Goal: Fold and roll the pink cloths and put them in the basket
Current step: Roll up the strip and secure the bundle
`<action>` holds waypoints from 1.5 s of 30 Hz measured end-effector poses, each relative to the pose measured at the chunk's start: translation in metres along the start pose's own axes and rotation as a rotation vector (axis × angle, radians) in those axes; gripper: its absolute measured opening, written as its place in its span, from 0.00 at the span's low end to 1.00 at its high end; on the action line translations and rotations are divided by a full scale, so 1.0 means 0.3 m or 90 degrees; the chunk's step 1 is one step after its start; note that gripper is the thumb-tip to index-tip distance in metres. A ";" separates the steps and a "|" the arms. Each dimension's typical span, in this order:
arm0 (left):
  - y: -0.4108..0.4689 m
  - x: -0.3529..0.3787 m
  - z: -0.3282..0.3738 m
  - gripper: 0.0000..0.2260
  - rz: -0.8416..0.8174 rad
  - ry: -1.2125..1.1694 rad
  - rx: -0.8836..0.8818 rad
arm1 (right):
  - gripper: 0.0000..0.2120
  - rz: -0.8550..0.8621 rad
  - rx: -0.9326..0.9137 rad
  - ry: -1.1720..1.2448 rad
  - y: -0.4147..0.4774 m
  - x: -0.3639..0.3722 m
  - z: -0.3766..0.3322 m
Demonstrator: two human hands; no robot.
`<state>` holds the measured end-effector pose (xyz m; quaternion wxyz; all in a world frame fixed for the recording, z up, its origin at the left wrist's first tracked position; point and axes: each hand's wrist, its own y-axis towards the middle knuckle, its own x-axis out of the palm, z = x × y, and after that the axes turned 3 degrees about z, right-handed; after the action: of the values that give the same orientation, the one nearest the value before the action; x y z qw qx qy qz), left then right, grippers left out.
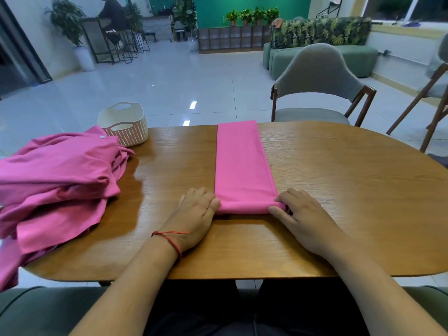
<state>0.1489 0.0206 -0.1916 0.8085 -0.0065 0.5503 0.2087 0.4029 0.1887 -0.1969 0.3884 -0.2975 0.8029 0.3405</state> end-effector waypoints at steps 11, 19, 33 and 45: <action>-0.013 0.004 0.007 0.11 0.143 -0.132 0.116 | 0.18 -0.020 0.094 0.081 0.037 -0.001 0.002; -0.029 -0.016 -0.015 0.12 0.118 -0.028 0.165 | 0.11 0.073 0.119 0.148 0.008 -0.015 -0.026; 0.007 -0.008 -0.016 0.06 0.090 -0.183 -0.022 | 0.14 0.069 0.015 0.097 0.031 0.024 0.030; 0.019 -0.006 -0.033 0.16 0.100 -0.051 0.042 | 0.10 0.024 -0.018 0.101 0.093 0.003 0.054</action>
<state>0.1375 0.0228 -0.1927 0.8107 0.0715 0.5228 0.2537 0.3885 0.2175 -0.1964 0.3130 -0.3136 0.8317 0.3346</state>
